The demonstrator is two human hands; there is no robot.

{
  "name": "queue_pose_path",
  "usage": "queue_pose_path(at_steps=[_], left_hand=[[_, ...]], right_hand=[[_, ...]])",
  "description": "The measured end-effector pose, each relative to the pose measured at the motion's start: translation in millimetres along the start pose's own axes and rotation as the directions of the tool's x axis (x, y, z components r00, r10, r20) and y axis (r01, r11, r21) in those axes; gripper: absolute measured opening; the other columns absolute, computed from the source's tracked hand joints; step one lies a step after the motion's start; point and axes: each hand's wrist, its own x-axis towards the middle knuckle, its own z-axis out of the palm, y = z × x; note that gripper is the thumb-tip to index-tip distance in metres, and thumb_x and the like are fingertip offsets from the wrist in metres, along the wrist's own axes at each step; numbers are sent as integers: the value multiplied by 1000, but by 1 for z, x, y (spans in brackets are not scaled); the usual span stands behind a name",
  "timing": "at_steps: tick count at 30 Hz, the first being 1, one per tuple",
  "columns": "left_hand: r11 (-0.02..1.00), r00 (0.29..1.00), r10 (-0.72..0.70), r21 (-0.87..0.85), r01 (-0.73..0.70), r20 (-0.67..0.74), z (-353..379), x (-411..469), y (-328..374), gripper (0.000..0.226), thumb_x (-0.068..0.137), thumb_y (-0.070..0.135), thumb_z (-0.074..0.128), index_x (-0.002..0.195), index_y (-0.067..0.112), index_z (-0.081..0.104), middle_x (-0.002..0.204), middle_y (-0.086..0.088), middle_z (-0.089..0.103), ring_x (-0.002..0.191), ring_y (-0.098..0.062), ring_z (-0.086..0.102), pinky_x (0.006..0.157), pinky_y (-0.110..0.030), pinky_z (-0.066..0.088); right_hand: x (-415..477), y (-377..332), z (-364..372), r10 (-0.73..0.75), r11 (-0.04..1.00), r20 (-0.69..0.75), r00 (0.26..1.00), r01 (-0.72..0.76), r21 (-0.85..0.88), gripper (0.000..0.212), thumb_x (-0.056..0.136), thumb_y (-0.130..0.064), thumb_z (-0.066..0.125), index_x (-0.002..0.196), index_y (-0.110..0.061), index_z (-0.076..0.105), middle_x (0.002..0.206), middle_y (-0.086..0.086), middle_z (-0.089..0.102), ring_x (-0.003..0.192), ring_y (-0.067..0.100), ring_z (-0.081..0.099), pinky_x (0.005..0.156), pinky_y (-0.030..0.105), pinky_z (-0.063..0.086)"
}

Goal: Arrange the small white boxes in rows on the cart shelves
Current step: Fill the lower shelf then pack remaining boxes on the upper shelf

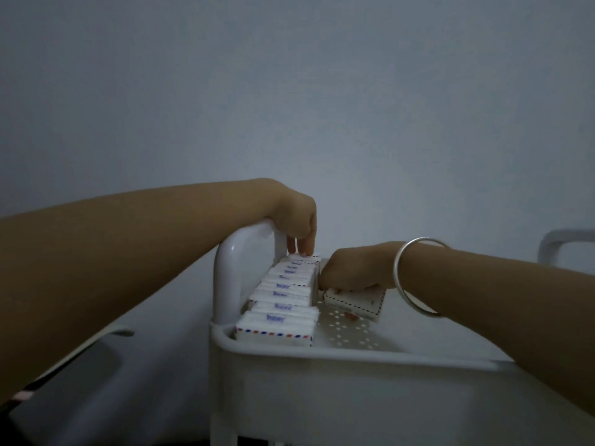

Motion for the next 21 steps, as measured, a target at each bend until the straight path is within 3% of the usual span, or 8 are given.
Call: queue_pose_path(at_steps=[1, 3, 6, 9, 11, 14, 17, 21], left_hand=[[1000, 1000, -9, 10, 9, 25, -1, 0, 0, 45, 90, -5, 35, 109, 9, 73, 107, -1, 71, 99, -15, 67, 48, -8, 45], [999, 999, -35, 41, 33, 35, -1, 0, 0, 43, 93, -1, 37, 113, 14, 72, 100, 8, 67, 95, -10, 64, 46, -7, 43], [998, 998, -58, 14, 58, 10, -1, -1, 1, 33, 95, 8, 47, 116, 17, 71, 102, 8, 62, 84, -5, 57, 42, -6, 40], [981, 988, -29, -194, -1, -149, 0, -11, -3, 28, 92, 9, 54, 111, 15, 73, 113, 1, 69, 101, -11, 61, 73, -14, 47], [927, 942, -34, -363, -96, -335, -1, -26, -6, 34, 90, 0, 48, 106, 15, 74, 110, -1, 71, 99, -10, 62, 89, -21, 46], [890, 903, -29, -423, -173, -429, -2, -56, -6, 39, 88, -3, 45, 98, 20, 76, 101, 6, 73, 97, -5, 62, 88, -20, 47], [871, 887, 47, -416, -262, -460, -2, -93, 6, 40, 90, 1, 48, 91, 29, 77, 93, 15, 73, 95, 4, 62, 80, -13, 43], [884, 869, 110, -353, -307, -482, 9, -142, 24, 39, 91, 6, 49, 90, 35, 75, 98, 20, 71, 96, 9, 60, 78, -5, 40]], right_hand=[[1, -1, 1, -2, 999, -9, 1000, 2, -52, 27, 98, -28, 42, 102, -10, 62, 105, 7, 63, 85, 19, 58, 73, 26, 51], [3, -2, 2, 9, 994, -3, 1000, -10, -112, 33, 98, -28, 42, 115, -8, 62, 114, 9, 66, 89, 23, 62, 81, 32, 53], [-3, -8, -1, 23, 991, -10, 1000, -24, -130, 31, 98, -27, 41, 112, -7, 59, 116, 11, 65, 84, 20, 62, 82, 31, 52], [-18, -10, -15, 38, 997, -65, 997, -33, 70, 22, 100, -30, 37, 99, -13, 51, 87, 7, 65, 62, 13, 53, 56, 20, 47], [-35, -7, -25, 80, 962, -22, 997, -72, 262, 19, 94, -26, 42, 95, -11, 53, 73, 6, 65, 68, 21, 61, 61, 23, 50], [-62, 2, -33, 37, 961, 14, 999, -39, 275, 25, 87, -17, 57, 110, -8, 57, 102, 12, 69, 93, 26, 68, 83, 33, 56], [-94, 9, -33, -55, 941, -82, 995, 79, 328, 17, 85, -23, 70, 101, -19, 68, 89, -2, 73, 82, 11, 69, 68, 21, 56], [-139, 15, -14, -182, 881, -190, 965, 246, 403, 19, 76, -37, 77, 94, -30, 76, 88, -16, 74, 85, 3, 66, 70, 19, 52]])
